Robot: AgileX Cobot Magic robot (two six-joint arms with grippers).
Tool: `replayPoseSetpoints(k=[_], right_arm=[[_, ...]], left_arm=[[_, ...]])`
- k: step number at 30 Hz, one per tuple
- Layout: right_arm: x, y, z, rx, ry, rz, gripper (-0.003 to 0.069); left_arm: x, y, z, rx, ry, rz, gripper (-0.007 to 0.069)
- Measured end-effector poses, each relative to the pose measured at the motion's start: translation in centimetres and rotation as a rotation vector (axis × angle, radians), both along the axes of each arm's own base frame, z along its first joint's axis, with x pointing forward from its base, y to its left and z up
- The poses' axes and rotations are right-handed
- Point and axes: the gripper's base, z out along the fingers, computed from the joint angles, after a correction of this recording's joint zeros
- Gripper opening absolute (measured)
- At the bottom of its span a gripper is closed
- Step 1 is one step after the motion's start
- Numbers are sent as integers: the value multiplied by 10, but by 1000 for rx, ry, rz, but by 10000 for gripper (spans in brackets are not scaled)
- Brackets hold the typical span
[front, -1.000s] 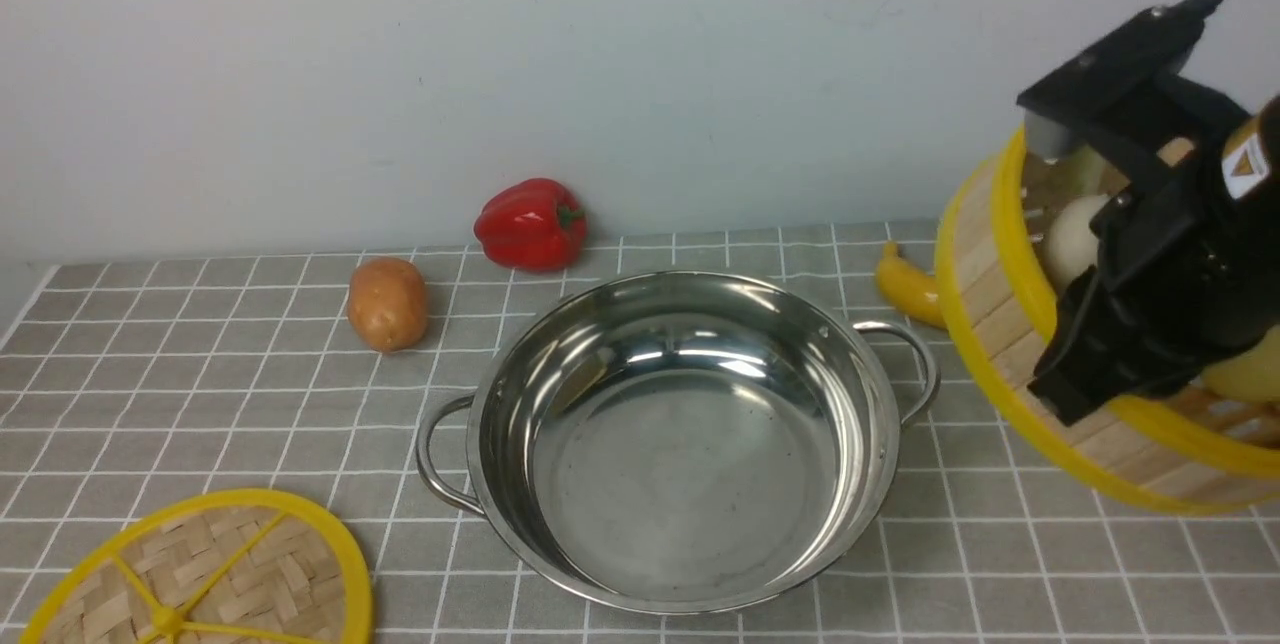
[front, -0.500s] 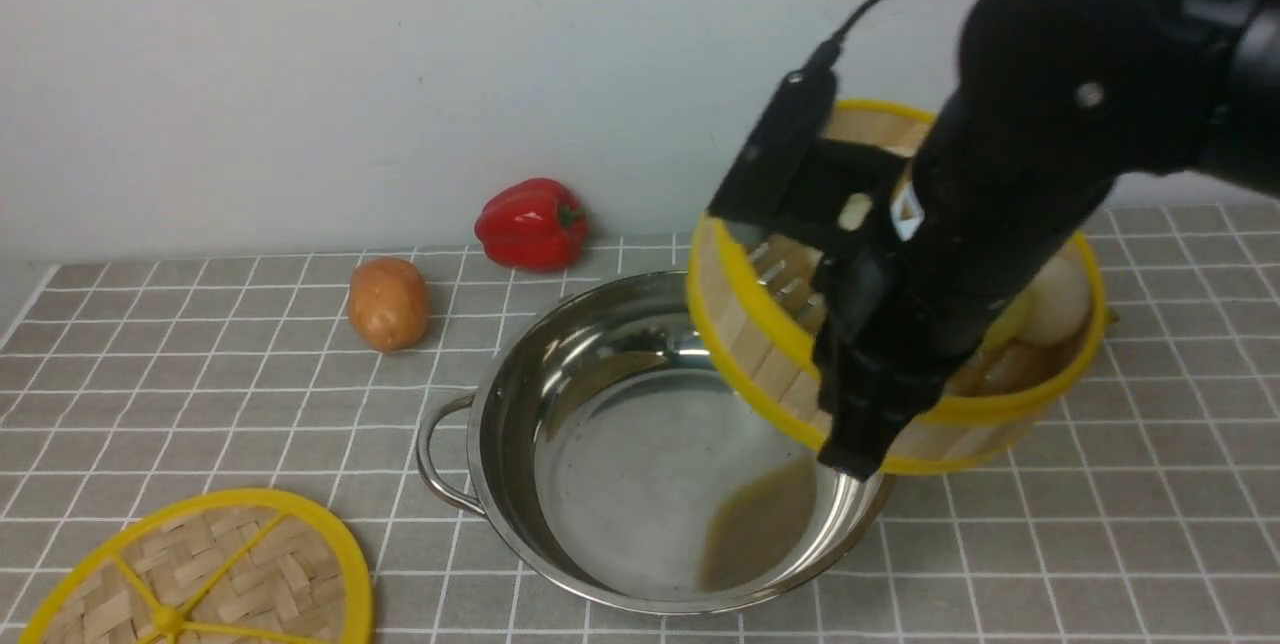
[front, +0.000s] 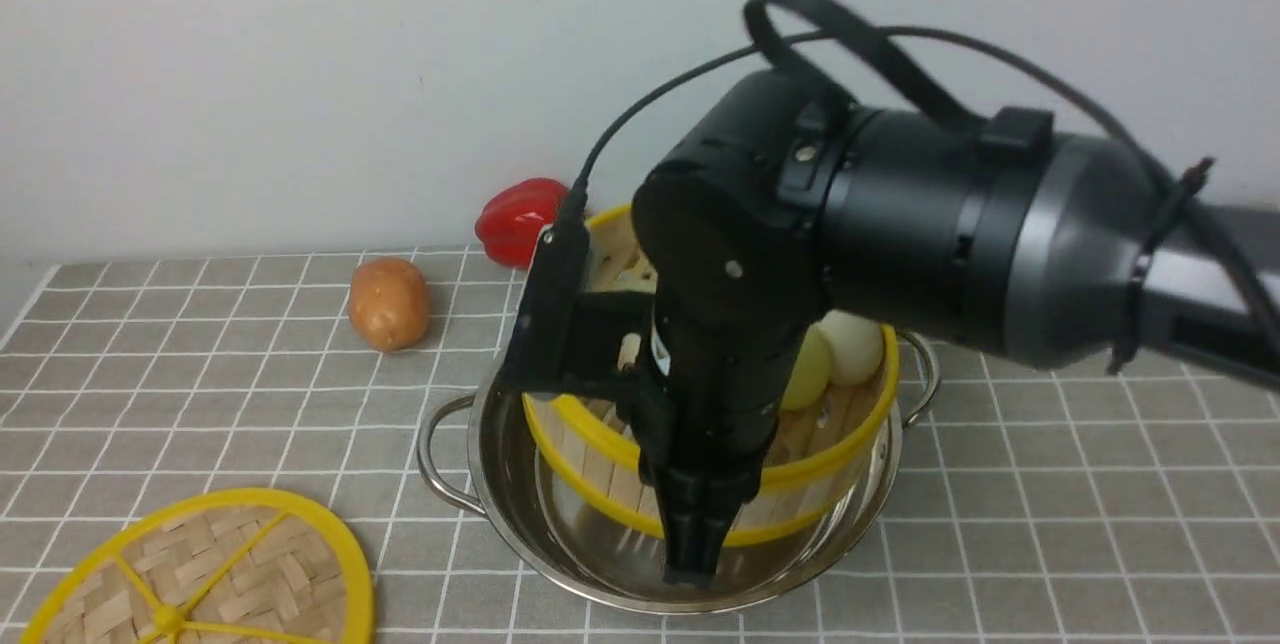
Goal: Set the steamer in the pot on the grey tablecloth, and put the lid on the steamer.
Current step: 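Place the bamboo steamer basket of food into the steel pot with the right gripper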
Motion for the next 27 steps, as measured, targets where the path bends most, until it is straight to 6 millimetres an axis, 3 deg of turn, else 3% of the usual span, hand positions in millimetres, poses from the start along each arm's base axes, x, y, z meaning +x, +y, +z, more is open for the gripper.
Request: replayPoseSetpoints(k=[6,13,27], right_arm=[[5,5,-20,-44,23,5,85],[6,6,-23,-48,27,6,85],[10,15,-49,-76,60,75,85]], left_arm=[[0,0,0,0,0,0,243],[0,0,0,0,0,0,243],[0,0,0,0,-1,0,243]])
